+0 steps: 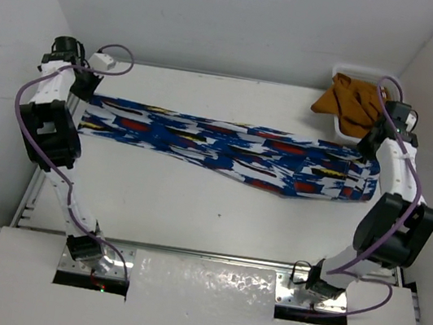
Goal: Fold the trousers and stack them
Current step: Fold the trousers
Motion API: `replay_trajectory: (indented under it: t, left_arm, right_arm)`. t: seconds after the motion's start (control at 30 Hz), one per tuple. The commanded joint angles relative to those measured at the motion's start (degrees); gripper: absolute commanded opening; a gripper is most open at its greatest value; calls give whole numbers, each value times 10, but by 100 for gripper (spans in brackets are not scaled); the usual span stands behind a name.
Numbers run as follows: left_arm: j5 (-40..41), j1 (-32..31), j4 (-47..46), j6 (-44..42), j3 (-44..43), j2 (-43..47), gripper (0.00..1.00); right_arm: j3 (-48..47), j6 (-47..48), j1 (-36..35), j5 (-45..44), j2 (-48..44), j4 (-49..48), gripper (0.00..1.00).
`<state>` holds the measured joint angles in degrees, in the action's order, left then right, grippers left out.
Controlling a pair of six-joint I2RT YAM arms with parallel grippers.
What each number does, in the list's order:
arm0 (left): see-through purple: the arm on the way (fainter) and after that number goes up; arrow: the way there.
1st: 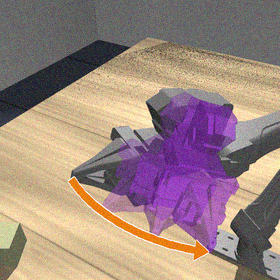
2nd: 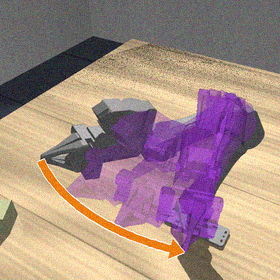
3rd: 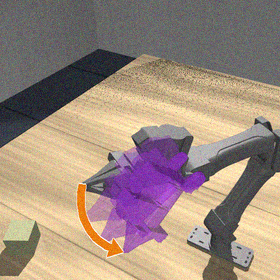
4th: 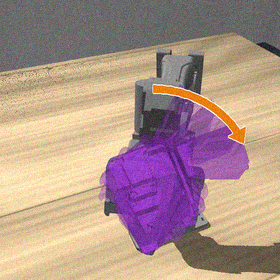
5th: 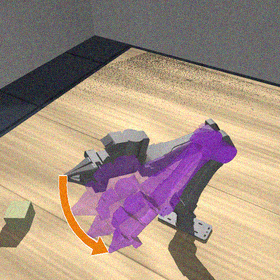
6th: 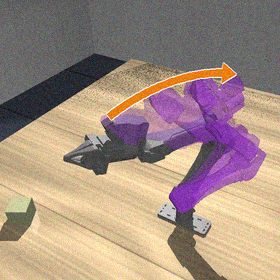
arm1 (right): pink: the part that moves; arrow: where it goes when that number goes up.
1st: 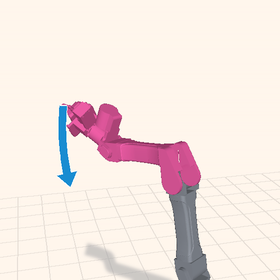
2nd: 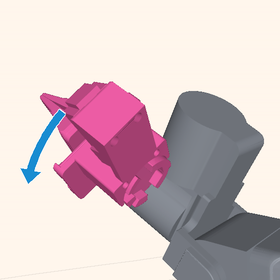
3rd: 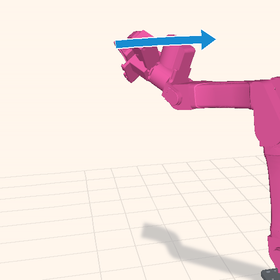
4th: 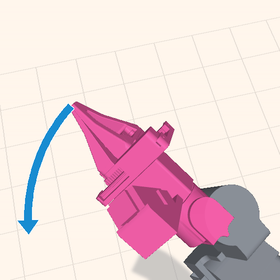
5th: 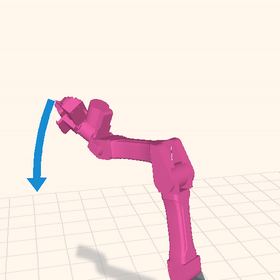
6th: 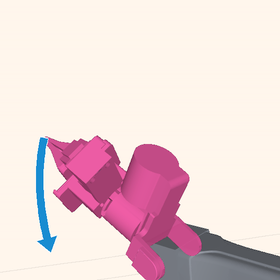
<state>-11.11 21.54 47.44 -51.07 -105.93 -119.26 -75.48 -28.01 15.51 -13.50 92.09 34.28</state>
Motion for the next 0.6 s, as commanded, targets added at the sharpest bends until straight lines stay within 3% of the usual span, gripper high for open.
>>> replay_trajectory:
  t: [0.0, 0.2, 0.3, 0.43, 0.5, 0.53, 0.57]
  left_arm:
    - [44, -18, -26, 32, -35, 1, 0]
    - [97, -30, -59, 77, -53, -49, 0]
    - [129, -30, -68, 116, -89, -84, 0]
    - [149, -31, -86, 169, -124, -115, 13]
    - [163, -30, -122, 199, -131, -122, 40]
    - [185, -30, -133, 211, -132, -125, 56]
    - [195, -30, -145, 232, -143, -133, 64]
  right_arm:
    - [-48, 26, 4, -36, 29, -47, 0]
    - [-70, 30, -7, -33, 81, -71, 0]
    - [-97, 33, -14, -31, 110, -77, 8]
    - [-142, 45, -21, -44, 142, -72, 17]
    - [-171, 51, -21, -52, 159, -63, 33]
    - [-182, 52, -21, -58, 164, -59, 37]
    - [-201, 56, -21, -61, 168, -55, 39]
